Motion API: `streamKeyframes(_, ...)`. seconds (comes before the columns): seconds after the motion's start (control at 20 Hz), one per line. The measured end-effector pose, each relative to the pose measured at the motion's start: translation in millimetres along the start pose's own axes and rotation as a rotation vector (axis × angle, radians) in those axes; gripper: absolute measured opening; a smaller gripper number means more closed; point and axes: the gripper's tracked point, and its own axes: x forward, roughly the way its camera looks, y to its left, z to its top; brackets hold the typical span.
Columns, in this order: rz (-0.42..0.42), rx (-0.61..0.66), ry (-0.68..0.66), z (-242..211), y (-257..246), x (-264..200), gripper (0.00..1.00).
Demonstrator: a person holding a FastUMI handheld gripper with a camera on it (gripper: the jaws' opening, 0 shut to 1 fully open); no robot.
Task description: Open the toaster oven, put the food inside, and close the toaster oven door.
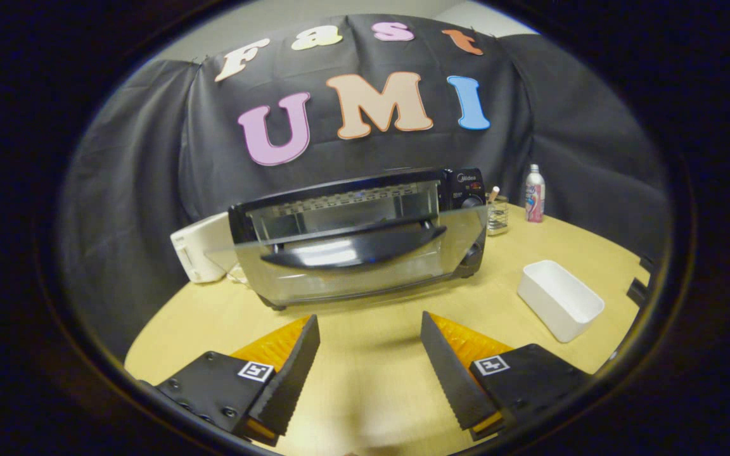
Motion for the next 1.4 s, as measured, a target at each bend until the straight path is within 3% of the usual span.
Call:
streamKeyframes(0.4,0.009,0.096,-0.249,66.4,-4.8,30.7,0.98)
streamKeyframes(0.75,0.040,0.124,-0.389,111.7,-7.9,11.5,0.98)
streamKeyframes(0.85,0.099,0.141,-0.448,128.8,-2.2,-7.0,0.98)
streamKeyframes(1.0,0.259,0.173,-0.508,149.5,12.4,-39.5,0.98)
streamKeyframes(1.1,0.308,0.164,-0.531,159.9,5.5,-54.3,0.98)
streamKeyframes(1.4,0.226,0.061,-0.516,183.1,-28.6,-65.9,0.98)
